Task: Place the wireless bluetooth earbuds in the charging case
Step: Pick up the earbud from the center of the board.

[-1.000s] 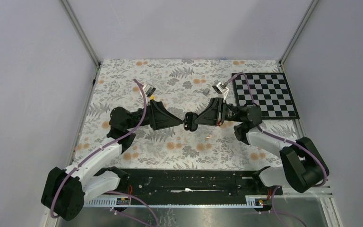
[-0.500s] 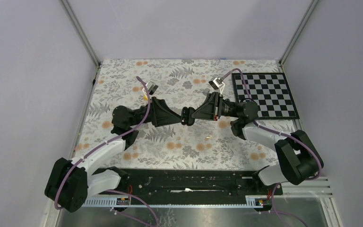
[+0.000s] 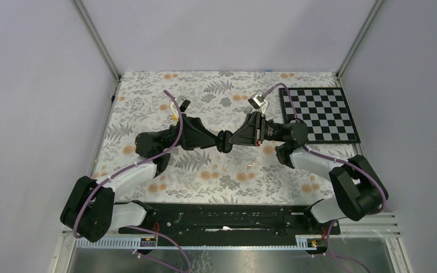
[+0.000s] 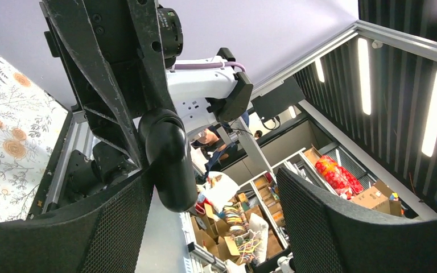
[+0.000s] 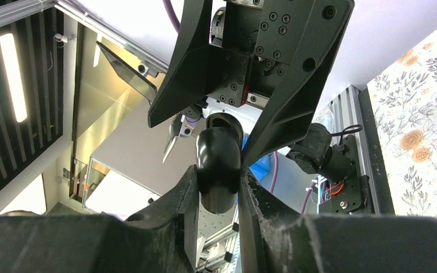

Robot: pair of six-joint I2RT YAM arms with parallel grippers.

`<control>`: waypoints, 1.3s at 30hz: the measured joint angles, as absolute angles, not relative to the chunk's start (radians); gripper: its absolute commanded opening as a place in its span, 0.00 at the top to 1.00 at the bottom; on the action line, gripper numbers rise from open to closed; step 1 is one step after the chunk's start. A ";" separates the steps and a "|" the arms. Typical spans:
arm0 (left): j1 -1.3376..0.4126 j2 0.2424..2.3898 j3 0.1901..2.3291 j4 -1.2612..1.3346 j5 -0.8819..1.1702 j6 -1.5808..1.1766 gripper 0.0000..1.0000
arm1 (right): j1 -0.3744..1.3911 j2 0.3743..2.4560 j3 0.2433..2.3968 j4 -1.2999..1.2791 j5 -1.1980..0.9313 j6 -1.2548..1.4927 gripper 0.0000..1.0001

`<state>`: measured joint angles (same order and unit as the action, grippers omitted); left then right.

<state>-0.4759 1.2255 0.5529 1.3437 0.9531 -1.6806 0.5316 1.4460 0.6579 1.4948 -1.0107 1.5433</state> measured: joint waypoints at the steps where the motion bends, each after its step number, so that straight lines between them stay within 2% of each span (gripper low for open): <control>1: -0.476 1.225 0.553 1.342 0.953 -1.679 0.20 | 0.532 1.446 0.658 1.495 -1.010 1.543 1.00; 4: -0.476 1.211 0.553 1.287 0.954 -1.643 0.19 | 0.533 1.447 0.658 1.494 -1.010 1.543 1.00; 8: -0.476 1.147 0.568 1.079 0.953 -1.501 0.17 | 0.538 1.456 0.667 1.494 -1.011 1.543 1.00; 11: -0.476 1.093 0.609 0.865 0.946 -1.368 0.22 | 0.540 1.460 0.674 1.495 -1.010 1.543 1.00; 14: -0.476 1.067 0.638 0.759 0.941 -1.288 0.28 | 0.543 1.465 0.680 1.495 -1.011 1.543 1.00; 19: -0.476 1.091 0.636 0.786 0.942 -1.303 0.32 | 0.546 1.479 0.691 1.495 -1.011 1.543 1.00; 28: -0.476 1.114 0.611 0.833 0.941 -1.339 0.28 | 0.548 1.484 0.691 1.494 -1.011 1.543 1.00; 39: -0.461 1.107 0.586 0.919 0.939 -1.396 0.45 | 0.548 1.496 0.703 1.495 -1.013 1.546 1.00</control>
<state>-0.4606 1.1069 0.5858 0.9192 0.9386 -1.3964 0.5484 1.4960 0.7029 1.4948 -1.0130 1.5463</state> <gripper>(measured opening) 0.582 0.307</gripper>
